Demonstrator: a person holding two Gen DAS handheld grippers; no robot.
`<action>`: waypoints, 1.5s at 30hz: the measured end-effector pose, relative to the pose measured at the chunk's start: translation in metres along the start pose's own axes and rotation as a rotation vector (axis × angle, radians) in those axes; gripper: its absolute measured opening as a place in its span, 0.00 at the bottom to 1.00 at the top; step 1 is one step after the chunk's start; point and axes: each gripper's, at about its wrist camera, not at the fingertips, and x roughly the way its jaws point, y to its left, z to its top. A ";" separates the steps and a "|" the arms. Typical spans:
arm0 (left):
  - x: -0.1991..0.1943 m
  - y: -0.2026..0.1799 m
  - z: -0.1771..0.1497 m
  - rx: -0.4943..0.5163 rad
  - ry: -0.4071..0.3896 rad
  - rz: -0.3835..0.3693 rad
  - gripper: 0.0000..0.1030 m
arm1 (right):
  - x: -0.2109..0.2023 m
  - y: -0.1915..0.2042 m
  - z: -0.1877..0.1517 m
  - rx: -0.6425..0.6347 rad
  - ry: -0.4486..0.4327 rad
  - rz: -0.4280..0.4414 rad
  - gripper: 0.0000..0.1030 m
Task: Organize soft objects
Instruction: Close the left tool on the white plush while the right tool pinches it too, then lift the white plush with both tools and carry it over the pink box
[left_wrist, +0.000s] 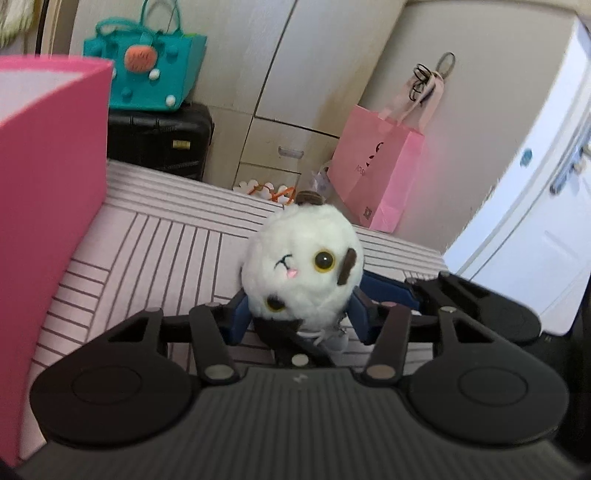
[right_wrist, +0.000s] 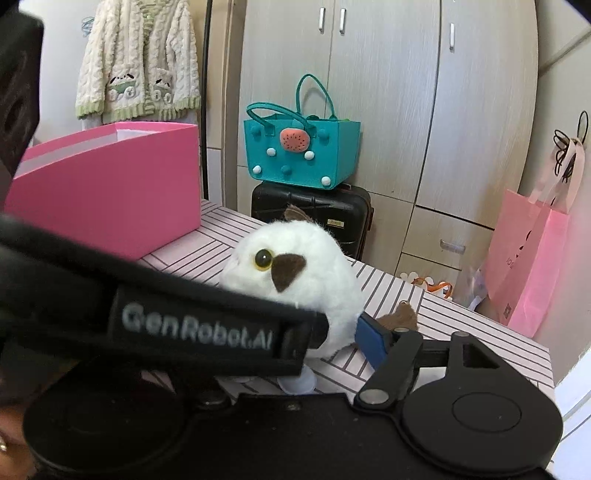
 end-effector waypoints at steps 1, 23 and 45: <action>-0.003 -0.003 -0.001 0.013 -0.012 0.014 0.50 | -0.002 0.003 0.000 0.002 -0.004 -0.005 0.71; -0.105 0.001 -0.026 0.088 0.049 -0.194 0.50 | -0.105 0.053 -0.012 0.161 0.000 -0.034 0.70; -0.210 0.026 -0.065 0.162 0.178 -0.355 0.49 | -0.197 0.140 -0.027 0.080 0.051 -0.050 0.71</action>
